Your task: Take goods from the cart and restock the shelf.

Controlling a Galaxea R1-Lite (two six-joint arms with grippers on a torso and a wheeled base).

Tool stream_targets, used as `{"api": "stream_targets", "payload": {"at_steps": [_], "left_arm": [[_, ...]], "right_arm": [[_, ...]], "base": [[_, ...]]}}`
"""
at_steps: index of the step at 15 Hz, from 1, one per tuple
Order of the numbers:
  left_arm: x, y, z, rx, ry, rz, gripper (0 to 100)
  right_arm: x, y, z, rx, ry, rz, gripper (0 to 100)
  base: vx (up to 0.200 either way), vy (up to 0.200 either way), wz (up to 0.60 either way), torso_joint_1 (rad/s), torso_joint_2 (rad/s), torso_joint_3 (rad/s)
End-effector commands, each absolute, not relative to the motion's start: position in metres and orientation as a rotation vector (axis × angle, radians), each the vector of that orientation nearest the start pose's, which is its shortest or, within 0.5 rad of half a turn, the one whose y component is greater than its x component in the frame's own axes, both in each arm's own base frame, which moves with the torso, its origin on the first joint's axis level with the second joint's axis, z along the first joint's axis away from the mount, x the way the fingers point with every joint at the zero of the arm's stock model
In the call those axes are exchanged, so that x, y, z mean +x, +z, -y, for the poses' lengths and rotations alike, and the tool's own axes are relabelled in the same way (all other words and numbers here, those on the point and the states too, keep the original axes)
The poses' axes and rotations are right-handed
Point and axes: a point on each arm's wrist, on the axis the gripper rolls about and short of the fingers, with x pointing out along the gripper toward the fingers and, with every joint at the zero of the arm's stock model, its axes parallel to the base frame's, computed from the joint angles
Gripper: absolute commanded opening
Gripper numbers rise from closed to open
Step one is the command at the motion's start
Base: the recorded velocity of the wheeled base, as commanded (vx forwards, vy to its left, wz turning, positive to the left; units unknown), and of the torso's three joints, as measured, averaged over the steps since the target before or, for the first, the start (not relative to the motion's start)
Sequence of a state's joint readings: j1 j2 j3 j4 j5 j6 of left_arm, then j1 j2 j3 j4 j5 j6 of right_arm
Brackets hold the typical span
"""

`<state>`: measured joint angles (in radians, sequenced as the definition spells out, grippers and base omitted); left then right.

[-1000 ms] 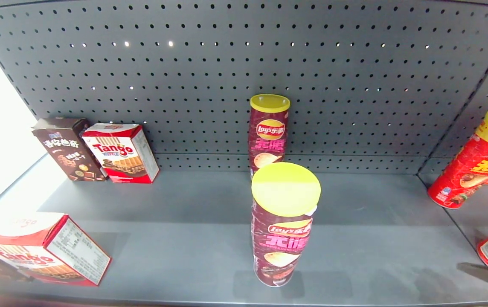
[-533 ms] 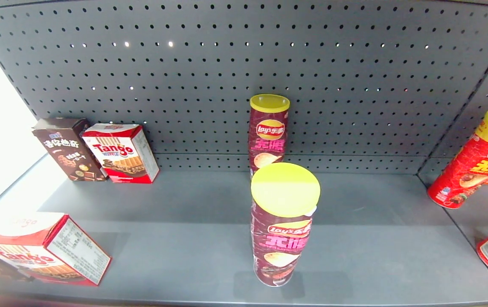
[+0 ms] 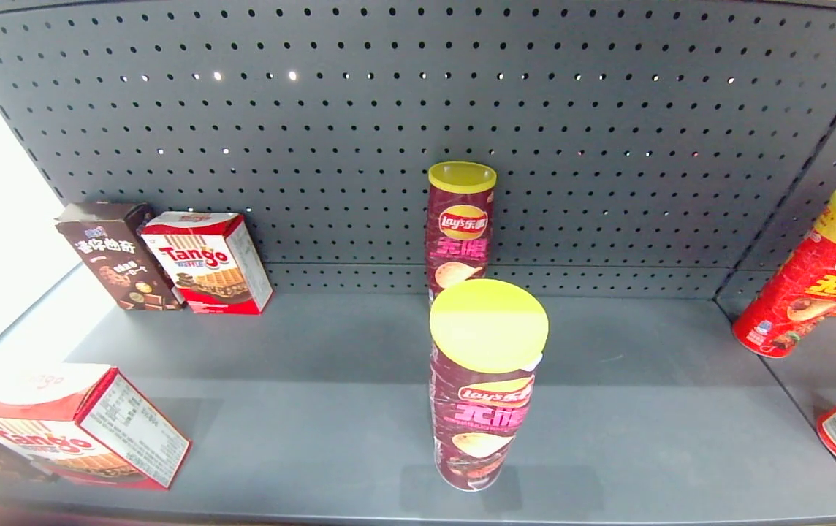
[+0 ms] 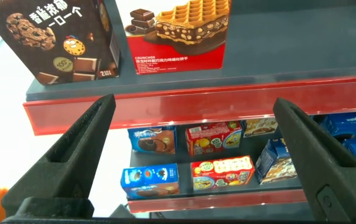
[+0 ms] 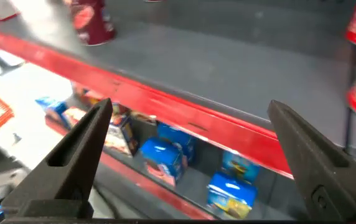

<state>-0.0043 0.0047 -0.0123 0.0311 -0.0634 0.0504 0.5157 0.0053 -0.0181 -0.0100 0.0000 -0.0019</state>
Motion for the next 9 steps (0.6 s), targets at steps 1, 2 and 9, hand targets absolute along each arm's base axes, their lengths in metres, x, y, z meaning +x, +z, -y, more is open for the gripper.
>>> {"api": "stream_targets", "payload": {"at_steps": [1, 2, 9], "left_arm": [[-0.023, 0.076, 0.001, 0.048, -0.07, -0.023, 100], [-0.023, 0.076, 0.001, 0.048, -0.07, -0.023, 100], [-0.023, 0.076, 0.001, 0.045, -0.07, -0.024, 100]], "right_arm": [[-0.01, 0.085, 0.003, -0.004, 0.267, -0.136, 100], [-0.008, 0.085, 0.002, 0.0, 0.204, -0.158, 100], [-0.023, 0.076, 0.001, 0.026, -0.026, 0.003, 100]], "base": [[0.0, 0.0, 0.0, 0.0, 0.0, 0.0], [0.0, 0.0, 0.0, 0.0, 0.0, 0.0], [0.0, 0.0, 0.0, 0.0, 0.0, 0.0]]}}
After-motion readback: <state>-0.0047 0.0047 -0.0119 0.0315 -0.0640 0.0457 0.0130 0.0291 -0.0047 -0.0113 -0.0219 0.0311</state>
